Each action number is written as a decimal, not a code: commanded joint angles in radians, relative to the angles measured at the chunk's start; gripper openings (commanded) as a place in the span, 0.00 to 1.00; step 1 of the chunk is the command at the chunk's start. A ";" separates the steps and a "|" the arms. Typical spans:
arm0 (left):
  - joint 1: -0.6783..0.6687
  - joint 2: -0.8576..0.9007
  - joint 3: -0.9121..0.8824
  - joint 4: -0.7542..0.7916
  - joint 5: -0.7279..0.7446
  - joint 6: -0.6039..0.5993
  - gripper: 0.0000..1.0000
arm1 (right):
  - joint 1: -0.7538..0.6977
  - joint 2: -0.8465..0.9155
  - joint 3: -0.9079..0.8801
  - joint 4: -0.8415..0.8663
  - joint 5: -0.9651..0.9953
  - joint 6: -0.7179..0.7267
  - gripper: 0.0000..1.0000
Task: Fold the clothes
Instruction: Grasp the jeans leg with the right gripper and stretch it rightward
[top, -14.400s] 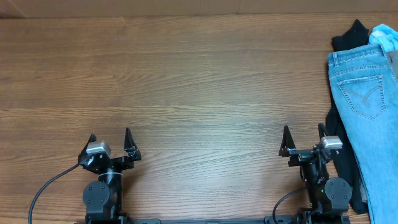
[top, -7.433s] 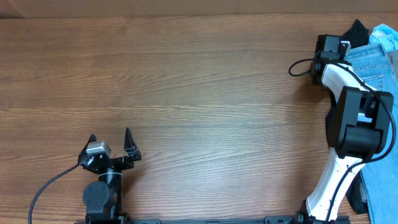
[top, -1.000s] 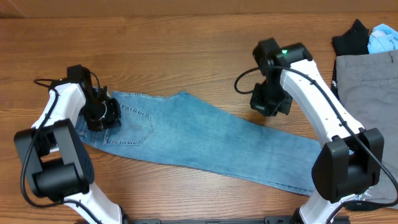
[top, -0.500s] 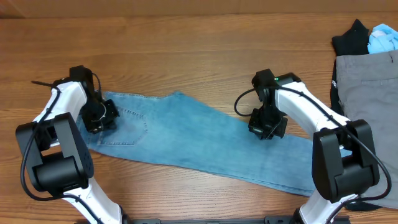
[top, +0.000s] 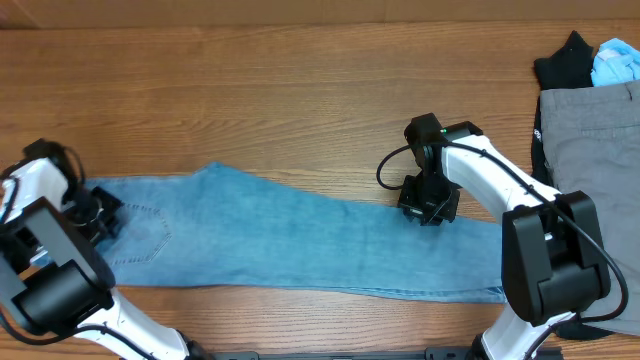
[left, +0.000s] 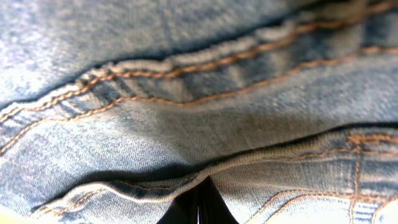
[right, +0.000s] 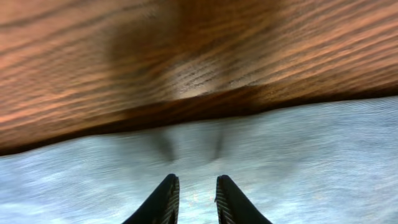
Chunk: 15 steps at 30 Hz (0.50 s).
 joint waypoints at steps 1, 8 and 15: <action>0.027 0.045 -0.012 -0.005 -0.059 -0.036 0.04 | -0.003 -0.009 -0.043 0.007 -0.007 -0.005 0.16; 0.006 0.044 -0.012 -0.010 -0.055 -0.035 0.04 | -0.003 -0.009 -0.088 -0.053 -0.041 -0.001 0.04; -0.007 0.044 -0.012 -0.018 -0.052 -0.032 0.04 | -0.003 -0.009 -0.117 -0.038 -0.040 -0.005 0.08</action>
